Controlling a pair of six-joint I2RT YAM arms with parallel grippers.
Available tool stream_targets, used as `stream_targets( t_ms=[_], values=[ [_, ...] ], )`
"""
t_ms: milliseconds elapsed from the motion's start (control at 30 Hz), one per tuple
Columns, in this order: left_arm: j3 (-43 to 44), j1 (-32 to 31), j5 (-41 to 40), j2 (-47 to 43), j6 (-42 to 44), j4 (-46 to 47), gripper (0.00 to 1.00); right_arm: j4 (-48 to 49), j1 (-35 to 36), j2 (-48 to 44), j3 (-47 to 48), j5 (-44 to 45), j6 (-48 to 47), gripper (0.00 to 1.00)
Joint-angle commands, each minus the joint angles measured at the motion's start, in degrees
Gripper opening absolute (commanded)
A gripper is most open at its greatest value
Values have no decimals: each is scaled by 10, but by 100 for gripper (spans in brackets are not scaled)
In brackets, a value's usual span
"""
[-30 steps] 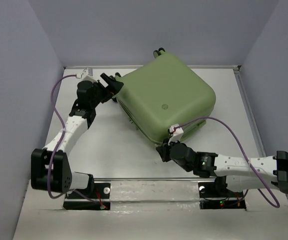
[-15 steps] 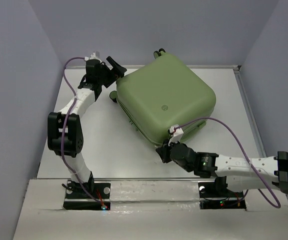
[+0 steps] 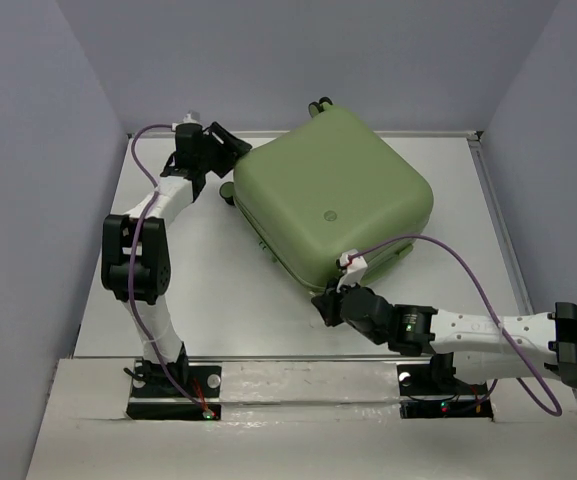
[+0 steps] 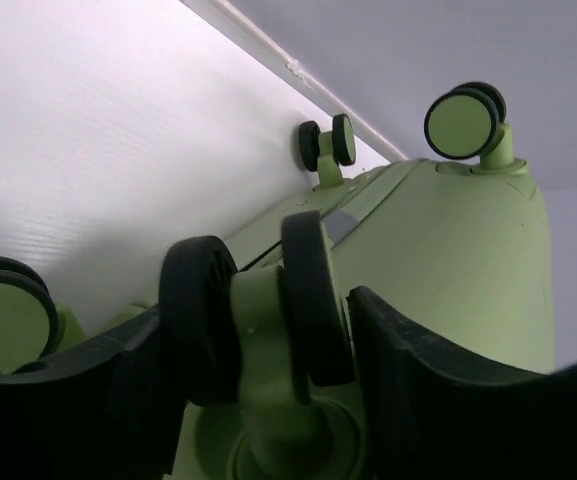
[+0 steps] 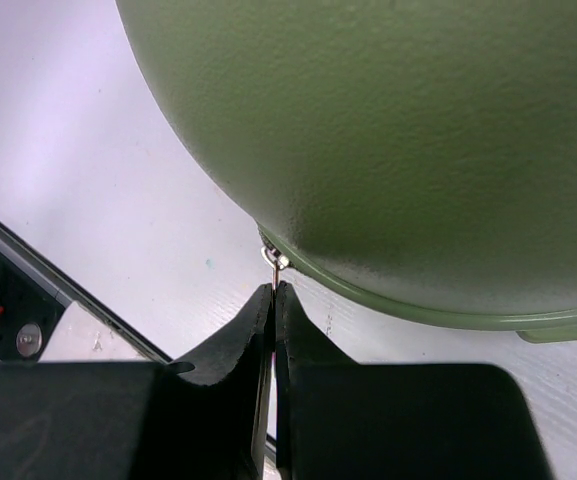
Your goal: Pack the luggage
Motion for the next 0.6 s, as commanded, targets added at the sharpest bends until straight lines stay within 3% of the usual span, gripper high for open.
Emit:
stream_targets(
  t_ms=[0,33,100,133,367,400,567],
  values=[
    [5,-3,33,-13,-26,89,56,16,27,2,14,-55,8,7],
    [1,-2,32,-14,-29,109,37,16,27,2,17,-51,6,7],
    [-31,1,32,-27,-40,143,13,17,27,3,18,-45,3,7],
    [-47,7,31,-35,-53,163,6,17,27,4,19,-37,0,7],
    [-235,48,-21,-179,-53,271,6,15,21,-16,20,-15,-31,7],
    [-295,56,-38,-225,-56,291,6,15,21,-26,26,-22,-48,7],
    [-447,60,-60,-366,-59,323,6,-4,-61,-53,54,-62,-104,7]
  ],
)
